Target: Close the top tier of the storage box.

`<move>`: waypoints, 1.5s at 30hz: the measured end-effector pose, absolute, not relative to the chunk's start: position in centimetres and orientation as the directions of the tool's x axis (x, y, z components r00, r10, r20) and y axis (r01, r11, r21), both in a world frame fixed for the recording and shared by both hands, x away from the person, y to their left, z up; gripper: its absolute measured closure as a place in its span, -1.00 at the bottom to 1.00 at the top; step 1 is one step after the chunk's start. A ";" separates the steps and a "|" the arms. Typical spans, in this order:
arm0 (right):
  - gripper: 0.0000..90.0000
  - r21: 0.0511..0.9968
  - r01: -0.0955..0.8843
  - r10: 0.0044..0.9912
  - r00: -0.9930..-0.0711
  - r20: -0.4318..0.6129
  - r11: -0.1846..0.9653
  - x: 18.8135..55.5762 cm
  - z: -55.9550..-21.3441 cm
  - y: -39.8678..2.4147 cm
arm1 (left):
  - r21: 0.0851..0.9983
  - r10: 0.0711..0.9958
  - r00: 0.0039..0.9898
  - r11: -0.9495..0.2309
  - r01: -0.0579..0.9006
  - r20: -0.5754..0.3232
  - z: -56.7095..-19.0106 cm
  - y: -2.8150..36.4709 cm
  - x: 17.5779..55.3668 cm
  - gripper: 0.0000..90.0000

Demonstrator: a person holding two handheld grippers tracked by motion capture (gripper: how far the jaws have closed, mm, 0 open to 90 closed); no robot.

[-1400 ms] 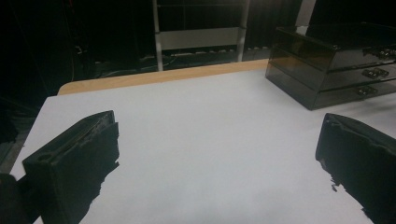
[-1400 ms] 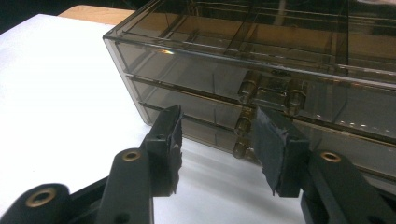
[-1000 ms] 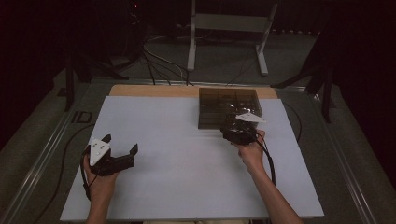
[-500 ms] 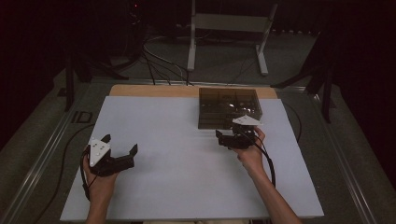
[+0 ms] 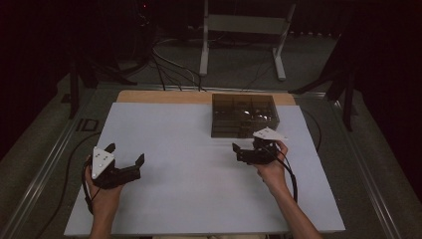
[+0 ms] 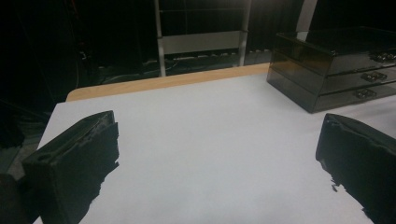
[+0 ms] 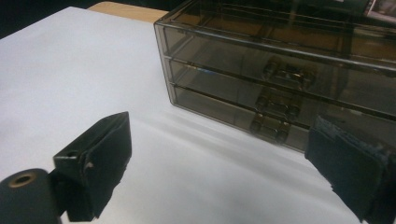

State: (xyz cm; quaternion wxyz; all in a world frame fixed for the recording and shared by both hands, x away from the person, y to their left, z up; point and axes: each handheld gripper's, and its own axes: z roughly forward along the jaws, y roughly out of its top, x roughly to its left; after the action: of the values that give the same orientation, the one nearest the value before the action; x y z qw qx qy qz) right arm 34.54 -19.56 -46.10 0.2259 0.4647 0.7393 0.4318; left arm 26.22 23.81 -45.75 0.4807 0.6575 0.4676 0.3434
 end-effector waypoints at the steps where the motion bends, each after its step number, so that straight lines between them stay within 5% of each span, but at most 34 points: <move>1: -0.83 0.852 0.486 0.883 -0.465 0.065 0.194 34.4 -46.2 -19.7 | 0.953 0.945 0.328 -0.106 0.283 0.007 -45.7 23.8 26.2 -1.00; 45: -0.83 0.927 0.365 0.911 -0.405 0.071 0.090 28.4 -46.5 -26.9 | 0.957 0.929 0.369 -0.141 0.252 0.040 -44.5 25.0 24.9 -1.00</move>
State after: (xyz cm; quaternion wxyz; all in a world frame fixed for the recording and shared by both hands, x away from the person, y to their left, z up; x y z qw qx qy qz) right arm 28.37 -26.87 -46.46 0.2810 0.4673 0.6828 0.4863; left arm 24.91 25.03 -44.49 0.4851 0.6701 0.4407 0.3486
